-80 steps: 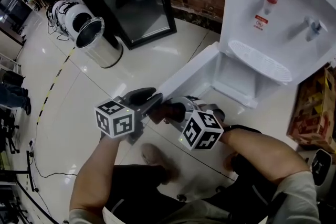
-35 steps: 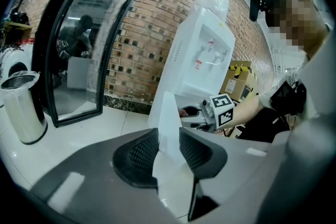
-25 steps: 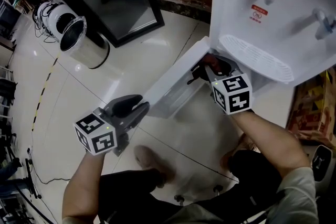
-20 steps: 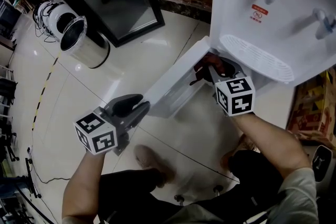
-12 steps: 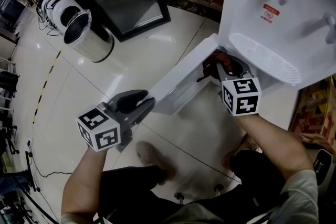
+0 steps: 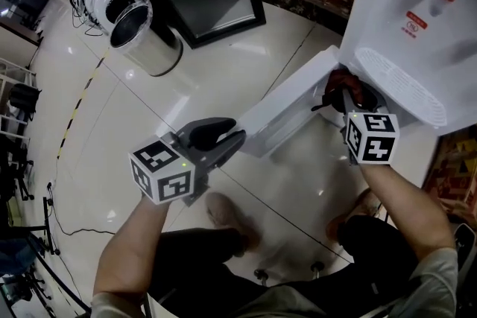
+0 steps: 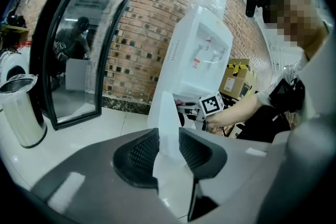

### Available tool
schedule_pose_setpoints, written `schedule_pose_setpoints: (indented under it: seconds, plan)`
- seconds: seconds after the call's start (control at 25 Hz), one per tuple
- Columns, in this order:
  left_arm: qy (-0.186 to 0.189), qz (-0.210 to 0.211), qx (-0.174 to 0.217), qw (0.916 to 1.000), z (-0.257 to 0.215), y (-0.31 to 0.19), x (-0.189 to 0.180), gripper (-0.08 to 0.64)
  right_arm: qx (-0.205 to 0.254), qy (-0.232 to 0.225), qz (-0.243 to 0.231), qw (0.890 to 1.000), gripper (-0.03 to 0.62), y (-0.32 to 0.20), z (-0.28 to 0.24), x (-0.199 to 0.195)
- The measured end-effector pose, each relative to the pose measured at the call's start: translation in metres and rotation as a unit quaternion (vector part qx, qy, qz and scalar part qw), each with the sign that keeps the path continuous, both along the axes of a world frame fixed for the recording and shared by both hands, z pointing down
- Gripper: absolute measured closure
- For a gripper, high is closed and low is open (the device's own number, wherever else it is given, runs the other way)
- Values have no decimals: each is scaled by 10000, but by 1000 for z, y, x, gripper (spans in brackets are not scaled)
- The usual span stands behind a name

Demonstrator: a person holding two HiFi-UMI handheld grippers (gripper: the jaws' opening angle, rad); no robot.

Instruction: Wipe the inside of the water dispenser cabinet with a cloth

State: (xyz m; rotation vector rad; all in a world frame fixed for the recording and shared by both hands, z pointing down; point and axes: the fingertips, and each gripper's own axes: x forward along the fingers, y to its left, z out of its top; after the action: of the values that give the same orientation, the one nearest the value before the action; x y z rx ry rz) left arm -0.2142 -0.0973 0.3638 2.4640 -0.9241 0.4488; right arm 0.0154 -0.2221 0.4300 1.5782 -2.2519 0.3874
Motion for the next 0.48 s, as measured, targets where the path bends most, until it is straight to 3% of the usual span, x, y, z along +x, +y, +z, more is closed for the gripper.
schedule_pose_setpoints:
  seconds: [0.32, 0.4, 0.48]
  plan:
    - [-52, -94, 27, 9999, -1, -1, -5, 439, -1, -49, -81, 10000, 482, -10, 5, -3]
    - [-65, -98, 29, 9999, 0, -3, -5, 439, 10, -63, -265, 9996, 482, 0, 1, -8]
    - [-83, -115, 36, 9999, -1, -4, -7, 439, 110, -71, -741, 9972, 482, 21, -5, -27]
